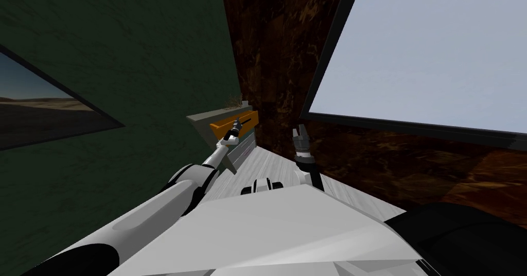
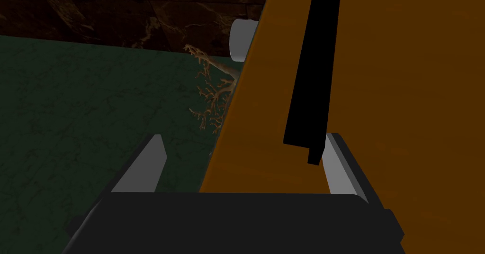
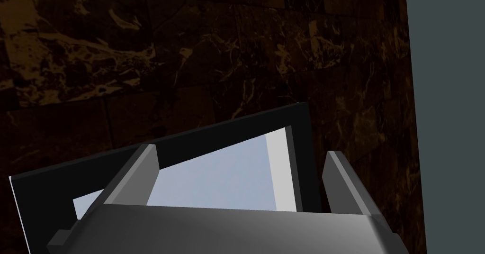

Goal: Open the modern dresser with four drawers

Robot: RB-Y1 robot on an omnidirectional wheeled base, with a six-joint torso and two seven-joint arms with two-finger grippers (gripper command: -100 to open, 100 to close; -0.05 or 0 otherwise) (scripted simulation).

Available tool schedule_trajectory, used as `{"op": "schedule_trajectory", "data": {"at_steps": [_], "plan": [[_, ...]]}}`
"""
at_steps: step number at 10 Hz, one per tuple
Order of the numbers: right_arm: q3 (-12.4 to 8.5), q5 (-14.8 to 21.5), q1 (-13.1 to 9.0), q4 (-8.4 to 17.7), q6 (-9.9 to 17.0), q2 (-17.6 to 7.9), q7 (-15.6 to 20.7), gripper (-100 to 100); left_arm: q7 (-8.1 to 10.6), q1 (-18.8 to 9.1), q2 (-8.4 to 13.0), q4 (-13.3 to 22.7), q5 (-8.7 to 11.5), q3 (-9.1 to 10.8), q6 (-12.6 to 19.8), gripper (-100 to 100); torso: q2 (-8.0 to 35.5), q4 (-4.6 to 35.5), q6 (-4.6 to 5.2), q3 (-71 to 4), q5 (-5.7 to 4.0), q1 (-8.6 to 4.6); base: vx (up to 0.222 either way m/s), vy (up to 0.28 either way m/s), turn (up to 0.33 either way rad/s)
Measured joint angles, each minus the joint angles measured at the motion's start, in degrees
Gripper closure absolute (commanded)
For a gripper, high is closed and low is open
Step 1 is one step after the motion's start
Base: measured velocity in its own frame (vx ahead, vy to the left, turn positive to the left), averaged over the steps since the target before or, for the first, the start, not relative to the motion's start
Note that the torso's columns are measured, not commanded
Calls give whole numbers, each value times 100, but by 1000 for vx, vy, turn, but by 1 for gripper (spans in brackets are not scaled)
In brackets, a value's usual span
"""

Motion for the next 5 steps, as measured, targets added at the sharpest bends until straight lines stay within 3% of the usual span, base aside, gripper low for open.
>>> {"op": "schedule_trajectory", "data": {"at_steps": [2,3,5], "plan": [[0,0,0,0,0,0,0,0,-22,-92,79,-125,65,42,285,-100,37,26,10,25,-11,-20,-15,-6,15],[1,0,-1,0,0,0,0,0,-15,-95,82,-112,68,38,303,0,35,19,6,25,-7,-15,0,0,0],[0,0,-1,0,0,0,0,0,-16,-76,75,-97,68,30,318,0,21,10,-1,14,-1,-1,0,0,0]]}}
